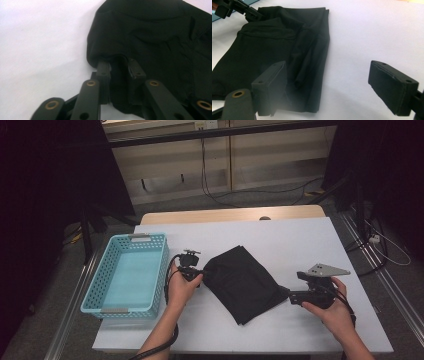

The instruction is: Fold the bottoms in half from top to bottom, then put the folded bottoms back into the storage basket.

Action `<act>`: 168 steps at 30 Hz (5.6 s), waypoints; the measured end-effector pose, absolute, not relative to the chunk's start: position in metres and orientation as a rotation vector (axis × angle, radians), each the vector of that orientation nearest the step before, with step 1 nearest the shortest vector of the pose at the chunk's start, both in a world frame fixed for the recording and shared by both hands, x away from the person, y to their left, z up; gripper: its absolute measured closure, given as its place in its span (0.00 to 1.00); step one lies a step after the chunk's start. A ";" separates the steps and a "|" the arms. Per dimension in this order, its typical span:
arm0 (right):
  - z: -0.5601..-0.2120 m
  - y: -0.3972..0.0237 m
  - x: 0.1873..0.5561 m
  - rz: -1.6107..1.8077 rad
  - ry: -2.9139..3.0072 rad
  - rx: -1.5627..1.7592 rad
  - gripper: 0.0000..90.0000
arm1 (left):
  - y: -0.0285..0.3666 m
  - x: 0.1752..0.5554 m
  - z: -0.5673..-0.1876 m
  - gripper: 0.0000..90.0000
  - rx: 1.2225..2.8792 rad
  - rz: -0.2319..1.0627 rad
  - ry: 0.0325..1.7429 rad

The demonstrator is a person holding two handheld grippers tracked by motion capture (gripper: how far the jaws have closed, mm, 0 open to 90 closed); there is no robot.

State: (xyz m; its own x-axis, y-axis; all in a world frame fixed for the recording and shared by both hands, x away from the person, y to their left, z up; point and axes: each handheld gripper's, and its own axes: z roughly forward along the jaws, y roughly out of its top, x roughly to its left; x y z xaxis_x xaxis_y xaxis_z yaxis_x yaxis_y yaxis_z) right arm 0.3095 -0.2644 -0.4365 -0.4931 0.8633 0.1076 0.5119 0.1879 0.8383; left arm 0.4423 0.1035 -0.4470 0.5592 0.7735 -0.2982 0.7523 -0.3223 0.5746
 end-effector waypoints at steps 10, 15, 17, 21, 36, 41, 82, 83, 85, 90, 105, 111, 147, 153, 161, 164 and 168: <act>-0.437 -0.261 0.312 1.236 2.088 1.284 0.17 | 0.106 0.468 -0.426 0.91 2.099 0.092 1.233; -0.436 -0.260 0.313 1.239 2.078 1.285 0.17 | 0.107 0.481 -0.421 0.91 2.095 0.105 1.232; -0.437 -0.258 0.315 1.239 2.074 1.286 0.16 | 0.107 0.482 -0.421 0.86 2.109 0.121 1.241; -0.436 -0.248 0.318 1.239 2.085 1.272 0.16 | 0.113 0.476 -0.421 0.66 2.080 0.121 1.268; -0.444 -0.189 0.339 1.186 2.125 1.333 0.21 | 0.121 0.461 -0.417 0.25 2.100 0.174 1.215; -0.454 -0.178 0.346 0.967 2.145 1.309 0.28 | 0.119 0.460 -0.419 0.24 2.126 0.171 1.187; -0.460 -0.179 0.336 1.086 2.147 1.443 0.90 | 0.112 0.482 -0.414 0.12 2.149 0.144 1.186; -0.460 -0.180 0.336 1.098 2.151 1.448 0.90 | 0.112 0.483 -0.413 0.12 2.149 0.143 1.187; -0.459 -0.183 0.335 1.110 2.146 1.448 0.90 | 0.111 0.485 -0.412 0.12 2.154 0.149 1.184; -0.458 -0.188 0.334 1.126 2.137 1.459 0.90 | 0.107 0.491 -0.417 0.14 2.168 0.151 1.206; -0.456 -0.190 0.327 1.133 2.152 1.414 0.90 | 0.098 0.493 -0.438 0.60 2.280 0.131 1.247; -0.457 -0.187 0.327 1.115 2.165 1.402 0.90 | 0.089 0.493 -0.433 0.87 2.299 0.049 1.298; -0.419 -0.155 0.309 1.324 2.102 1.245 0.91 | 0.095 0.520 -0.313 0.90 2.369 -0.044 1.407; -0.416 -0.152 0.310 1.345 2.094 1.242 0.91 | 0.096 0.520 -0.305 0.90 2.365 -0.041 1.407; -0.410 -0.142 0.308 1.380 2.100 1.217 0.91 | 0.103 0.521 -0.291 0.90 2.365 -0.042 1.433; -0.407 -0.139 0.309 1.397 2.098 1.212 0.91 | 0.106 0.521 -0.285 0.90 2.363 -0.041 1.442; -0.402 -0.133 0.310 1.407 2.100 1.189 0.91 | 0.111 0.522 -0.278 0.90 2.362 -0.037 1.452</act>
